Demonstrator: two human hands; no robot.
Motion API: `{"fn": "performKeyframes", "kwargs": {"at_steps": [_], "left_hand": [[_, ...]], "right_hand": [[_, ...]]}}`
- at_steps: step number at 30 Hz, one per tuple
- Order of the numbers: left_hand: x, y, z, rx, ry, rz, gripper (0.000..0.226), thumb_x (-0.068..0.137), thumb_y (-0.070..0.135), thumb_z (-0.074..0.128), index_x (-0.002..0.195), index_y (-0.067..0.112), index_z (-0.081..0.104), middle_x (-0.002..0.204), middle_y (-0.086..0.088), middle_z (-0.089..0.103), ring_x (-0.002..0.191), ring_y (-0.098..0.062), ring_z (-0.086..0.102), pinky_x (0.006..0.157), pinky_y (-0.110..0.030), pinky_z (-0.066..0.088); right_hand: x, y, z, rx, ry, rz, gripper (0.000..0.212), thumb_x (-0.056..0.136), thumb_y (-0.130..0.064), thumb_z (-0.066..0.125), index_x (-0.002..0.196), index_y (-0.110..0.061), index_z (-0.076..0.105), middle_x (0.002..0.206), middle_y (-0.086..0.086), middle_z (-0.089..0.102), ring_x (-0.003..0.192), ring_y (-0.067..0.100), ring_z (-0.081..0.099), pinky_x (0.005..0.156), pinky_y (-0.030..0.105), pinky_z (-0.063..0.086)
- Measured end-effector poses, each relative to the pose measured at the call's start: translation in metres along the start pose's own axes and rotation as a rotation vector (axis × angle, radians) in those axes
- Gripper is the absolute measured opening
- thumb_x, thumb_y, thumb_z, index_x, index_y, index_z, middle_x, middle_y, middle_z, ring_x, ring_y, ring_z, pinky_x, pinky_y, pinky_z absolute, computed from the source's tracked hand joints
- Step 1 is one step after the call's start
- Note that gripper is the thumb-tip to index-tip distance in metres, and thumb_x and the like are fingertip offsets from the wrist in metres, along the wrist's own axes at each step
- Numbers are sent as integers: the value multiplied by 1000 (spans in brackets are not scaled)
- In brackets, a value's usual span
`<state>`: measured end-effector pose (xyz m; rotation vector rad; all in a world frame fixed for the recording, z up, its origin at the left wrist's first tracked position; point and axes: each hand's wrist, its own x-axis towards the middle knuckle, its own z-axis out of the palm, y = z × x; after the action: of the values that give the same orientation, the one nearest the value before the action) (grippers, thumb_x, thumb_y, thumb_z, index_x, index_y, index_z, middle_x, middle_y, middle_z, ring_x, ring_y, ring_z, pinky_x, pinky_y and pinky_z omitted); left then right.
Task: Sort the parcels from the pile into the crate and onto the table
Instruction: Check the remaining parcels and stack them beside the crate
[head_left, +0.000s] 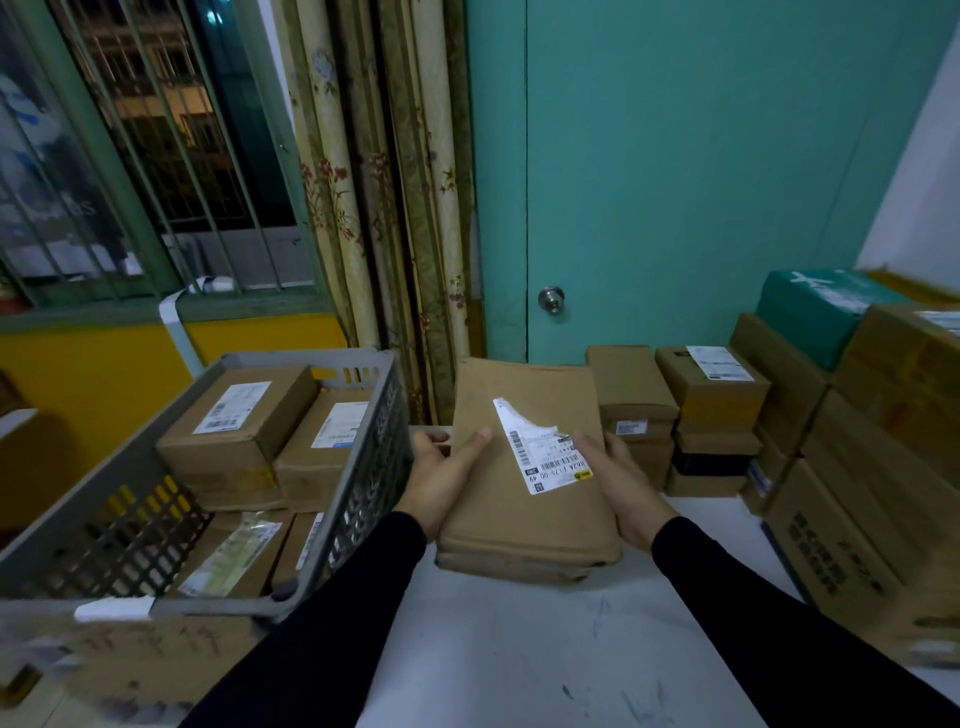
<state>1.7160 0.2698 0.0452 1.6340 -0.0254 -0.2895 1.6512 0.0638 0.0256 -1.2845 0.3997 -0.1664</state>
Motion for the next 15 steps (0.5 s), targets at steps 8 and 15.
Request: {"fn": "performKeyframes", "kwargs": {"at_steps": [8,15], "left_hand": [[4,-3,-3,-65,-38,-82,69,84,53,75,138,17,51,119,-4,69,101,-24,71,86,-41,59],[0,3,2,118,31,49,68,84,52,76,130,21,36,118,4,62,106,-16,63,92,-32,47]], "right_hand": [[0,-3,0,2,-37,-1,45,98,-35,65,136,-15,49,119,6,69,105,23,69,87,39,57],[1,-2,7,8,-116,-118,40,92,-19,72,129,-18,60,121,3,73,105,13,72,83,23,58]]}}
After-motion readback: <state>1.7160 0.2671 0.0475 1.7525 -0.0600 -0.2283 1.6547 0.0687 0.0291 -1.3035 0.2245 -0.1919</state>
